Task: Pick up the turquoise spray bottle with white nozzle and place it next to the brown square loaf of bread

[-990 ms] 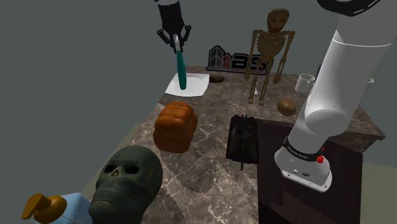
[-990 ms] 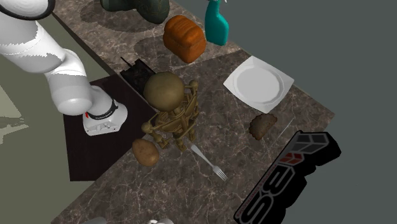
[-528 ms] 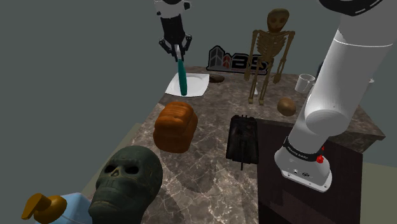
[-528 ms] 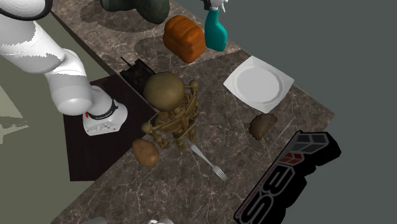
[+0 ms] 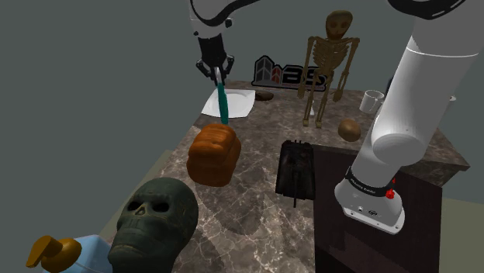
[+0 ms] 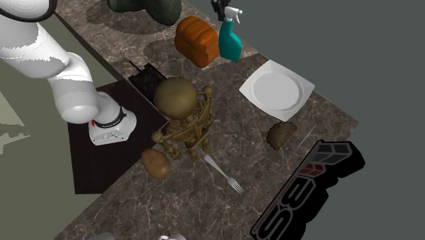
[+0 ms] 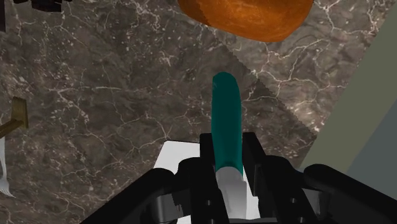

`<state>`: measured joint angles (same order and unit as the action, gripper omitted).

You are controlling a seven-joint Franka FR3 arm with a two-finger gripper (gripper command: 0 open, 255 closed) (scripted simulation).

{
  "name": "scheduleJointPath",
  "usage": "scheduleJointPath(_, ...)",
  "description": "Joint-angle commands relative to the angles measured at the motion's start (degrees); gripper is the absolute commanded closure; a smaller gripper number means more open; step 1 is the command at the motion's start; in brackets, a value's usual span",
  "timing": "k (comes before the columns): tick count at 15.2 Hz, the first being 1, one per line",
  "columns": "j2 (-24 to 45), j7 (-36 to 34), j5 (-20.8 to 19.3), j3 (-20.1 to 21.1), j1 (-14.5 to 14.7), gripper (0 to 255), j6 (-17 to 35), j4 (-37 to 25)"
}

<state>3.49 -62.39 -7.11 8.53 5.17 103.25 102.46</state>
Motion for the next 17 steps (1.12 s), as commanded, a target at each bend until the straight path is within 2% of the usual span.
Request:
scheduleJointPath(1, 0.0, -0.2, 0.0, 0.0, 0.0, 255, 1.4, 1.4)
scheduleJointPath(14, 2.2, -1.4, -0.8, -0.1, -0.1, 255, 10.9, 8.8)
scheduleJointPath(17, 2.4, -1.5, -0.9, -0.1, -0.1, 255, 11.5, 9.2)
